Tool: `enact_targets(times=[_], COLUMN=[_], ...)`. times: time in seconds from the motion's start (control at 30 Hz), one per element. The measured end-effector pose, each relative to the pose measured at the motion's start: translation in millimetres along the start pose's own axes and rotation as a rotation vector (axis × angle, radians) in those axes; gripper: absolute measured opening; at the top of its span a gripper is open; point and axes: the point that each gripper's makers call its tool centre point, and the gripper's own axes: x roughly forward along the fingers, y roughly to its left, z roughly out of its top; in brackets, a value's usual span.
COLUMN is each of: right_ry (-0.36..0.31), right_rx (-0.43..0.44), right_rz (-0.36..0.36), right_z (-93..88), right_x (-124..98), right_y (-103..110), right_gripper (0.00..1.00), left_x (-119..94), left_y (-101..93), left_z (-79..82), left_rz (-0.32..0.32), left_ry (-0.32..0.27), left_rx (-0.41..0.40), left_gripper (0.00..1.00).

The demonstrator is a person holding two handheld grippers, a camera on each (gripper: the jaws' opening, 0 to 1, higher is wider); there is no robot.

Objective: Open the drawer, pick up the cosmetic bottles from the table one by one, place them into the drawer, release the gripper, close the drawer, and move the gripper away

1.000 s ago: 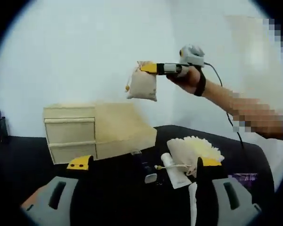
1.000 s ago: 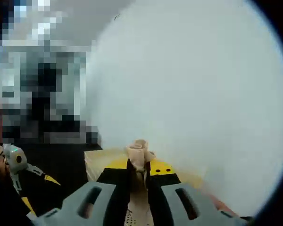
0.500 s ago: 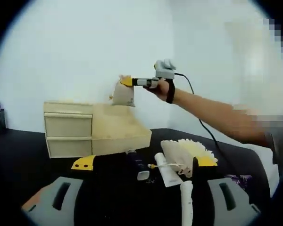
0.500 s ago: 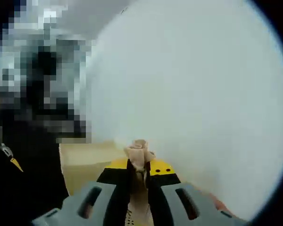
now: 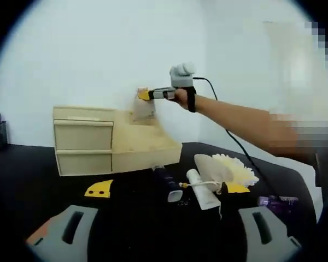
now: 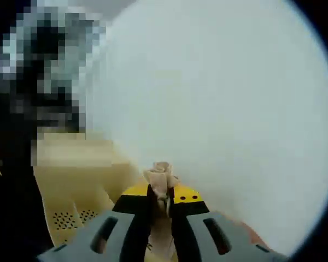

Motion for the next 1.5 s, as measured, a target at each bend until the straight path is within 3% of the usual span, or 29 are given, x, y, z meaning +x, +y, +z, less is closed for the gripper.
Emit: enact_targets(times=[0.07,0.23,0.33,0.5,0.57,0.67,0.77,0.9,0.97,1.23,1.33,1.5], right_ry=[0.041,0.065,0.109,0.127,0.118,0.073,0.052,0.024,0.018,0.039,0.029,-0.009], right_rx=[-0.066,-0.113,-0.196,-0.206,-0.144,-0.043,0.041,0.141,0.108,0.046,0.036,0.032], right_rz=[-0.035,-0.049,-0.068,-0.081,-0.068,-0.076,-0.089,-0.108,-0.144,-0.166,-0.197,-0.235], right_z=[-11.4,-22.5,-30.6,-32.4,-39.6,-35.7,-42.6,-45.4,-49.6,-58.3,-56.4,-38.7], right_x=[3,22,27,37,47,44,45,32,27,22,22,16], right_y=[-6,-16,-9,-9,-15,-11,-23,-21,-33,-33,-44,-56], right_gripper=[0.10,0.10,0.10,0.10,0.10,0.11,0.12,0.15,0.17,0.22,0.21,0.21], left_x=[0,2,3,4,4,5,4,5,5,3,3,3], left_y=[0.9,2.4,1.3,2.1,2.5,5.1,5.0,7.5,7.9,12.0,13.6,15.0], left_z=[-1.1,-2.8,-2.9,-4.1,-2.9,-0.5,-1.2,0.5,1.4,6.0,6.0,6.3], left_rz=[0.002,0.010,0.005,0.003,0.001,0.007,0.007,0.012,0.014,0.021,0.024,0.026], left_ry=[-0.003,0.004,0.002,0.008,0.004,-0.006,-0.002,-0.008,-0.009,-0.029,-0.028,-0.028], left_rx=[-0.007,-0.006,-0.008,0.000,-0.002,0.000,0.009,0.010,0.016,0.009,0.008,0.008], left_gripper=[0.71,0.70,0.69,0.69,0.69,0.68,0.68,0.68,0.68,0.68,0.68,0.68])
